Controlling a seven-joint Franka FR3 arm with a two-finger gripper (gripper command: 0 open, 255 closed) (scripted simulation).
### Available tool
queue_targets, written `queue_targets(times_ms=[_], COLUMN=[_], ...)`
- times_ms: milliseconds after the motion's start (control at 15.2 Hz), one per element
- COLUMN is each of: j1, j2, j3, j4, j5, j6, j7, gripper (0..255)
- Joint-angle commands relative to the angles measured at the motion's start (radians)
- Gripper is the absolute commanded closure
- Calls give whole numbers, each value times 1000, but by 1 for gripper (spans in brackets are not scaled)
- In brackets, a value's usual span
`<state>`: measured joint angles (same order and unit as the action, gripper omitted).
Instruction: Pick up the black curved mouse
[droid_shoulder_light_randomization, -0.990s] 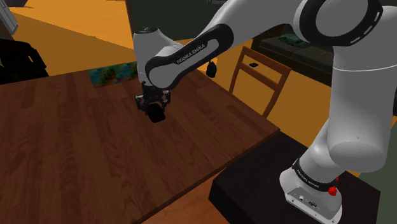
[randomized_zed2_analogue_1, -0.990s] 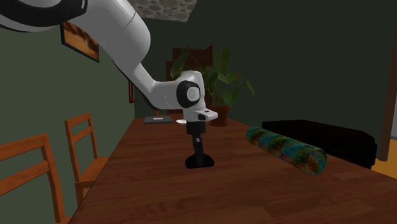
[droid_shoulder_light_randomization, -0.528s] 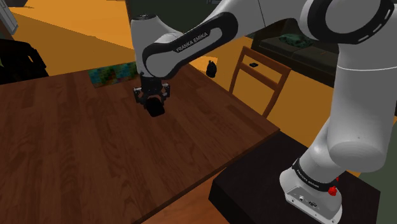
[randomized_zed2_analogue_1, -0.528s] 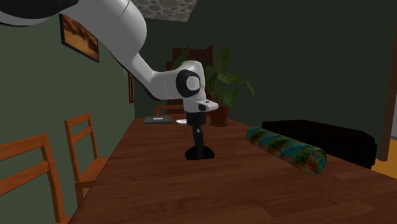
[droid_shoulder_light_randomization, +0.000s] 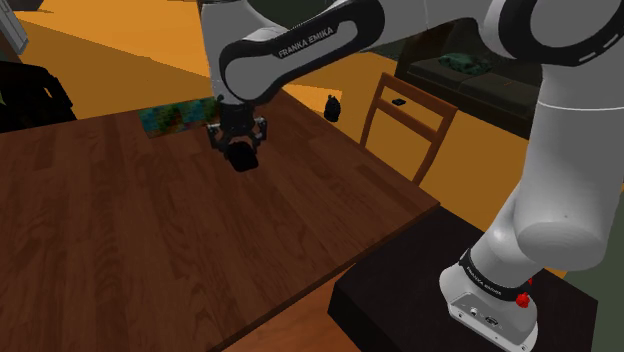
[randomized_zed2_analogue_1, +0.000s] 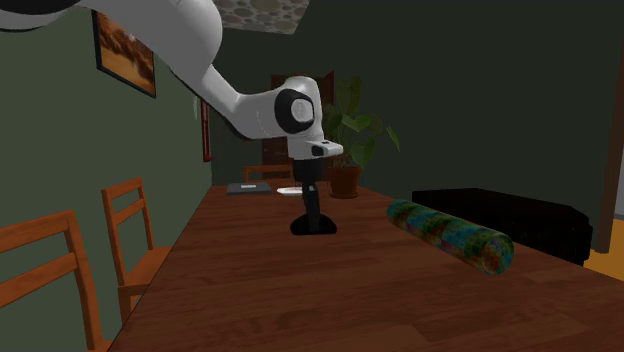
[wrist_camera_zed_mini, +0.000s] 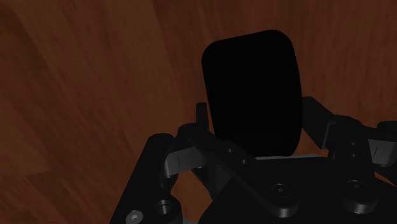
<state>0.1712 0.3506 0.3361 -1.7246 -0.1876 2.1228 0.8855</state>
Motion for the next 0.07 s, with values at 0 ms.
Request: queue_targets(times_ms=[0], j1=[1], j2=[0], j3=[1], j4=[8], j5=[1], j6=[-9], j7=[0], gripper=[255])
